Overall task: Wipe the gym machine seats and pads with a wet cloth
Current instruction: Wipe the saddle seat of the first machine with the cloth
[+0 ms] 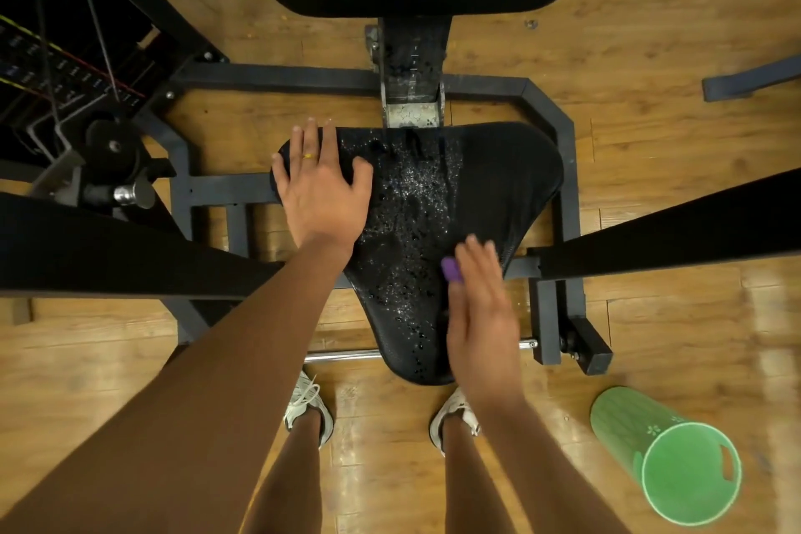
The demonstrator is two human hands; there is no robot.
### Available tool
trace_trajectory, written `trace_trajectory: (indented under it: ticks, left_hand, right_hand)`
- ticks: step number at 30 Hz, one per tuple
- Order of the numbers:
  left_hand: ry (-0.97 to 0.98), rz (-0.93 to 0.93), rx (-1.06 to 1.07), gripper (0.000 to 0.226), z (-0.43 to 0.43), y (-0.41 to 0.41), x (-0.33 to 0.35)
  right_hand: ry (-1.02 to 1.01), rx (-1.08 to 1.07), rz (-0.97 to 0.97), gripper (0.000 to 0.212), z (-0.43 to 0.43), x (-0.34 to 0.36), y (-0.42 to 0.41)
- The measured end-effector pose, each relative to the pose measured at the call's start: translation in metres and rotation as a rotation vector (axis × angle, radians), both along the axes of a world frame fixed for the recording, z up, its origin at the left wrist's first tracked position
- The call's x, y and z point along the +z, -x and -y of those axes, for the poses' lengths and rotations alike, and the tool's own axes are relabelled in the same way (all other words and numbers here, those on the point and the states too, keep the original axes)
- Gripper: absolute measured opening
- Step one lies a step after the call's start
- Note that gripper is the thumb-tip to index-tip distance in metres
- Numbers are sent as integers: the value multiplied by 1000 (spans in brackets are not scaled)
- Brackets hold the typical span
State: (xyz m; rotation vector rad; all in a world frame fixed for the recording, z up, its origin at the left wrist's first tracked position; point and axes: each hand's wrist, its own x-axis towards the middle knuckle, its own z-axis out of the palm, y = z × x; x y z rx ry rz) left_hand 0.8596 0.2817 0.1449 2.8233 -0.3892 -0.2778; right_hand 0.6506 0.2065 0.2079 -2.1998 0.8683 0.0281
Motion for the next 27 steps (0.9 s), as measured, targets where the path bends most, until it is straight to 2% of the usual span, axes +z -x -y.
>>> trace_trajectory:
  ticks: [5, 8, 13, 18, 27]
  left_hand:
    - [1, 9, 1, 65, -1, -1, 0]
    - [5, 10, -1, 64, 1, -2, -1]
    - [-2, 5, -6, 64, -3, 0, -1]
    - [-7, 15, -2, 64, -1, -2, 0]
    - [4, 11, 6, 63, -1, -2, -2]
  right_hand:
    - [111, -5, -84, 44, 96, -37, -118]
    - [146, 41, -127, 42, 124, -54, -155]
    - [200, 100, -24, 37, 94, -49, -113]
    - [198, 104, -42, 38, 48, -22, -43]
    - [185, 40, -81, 39, 85, -49, -112]
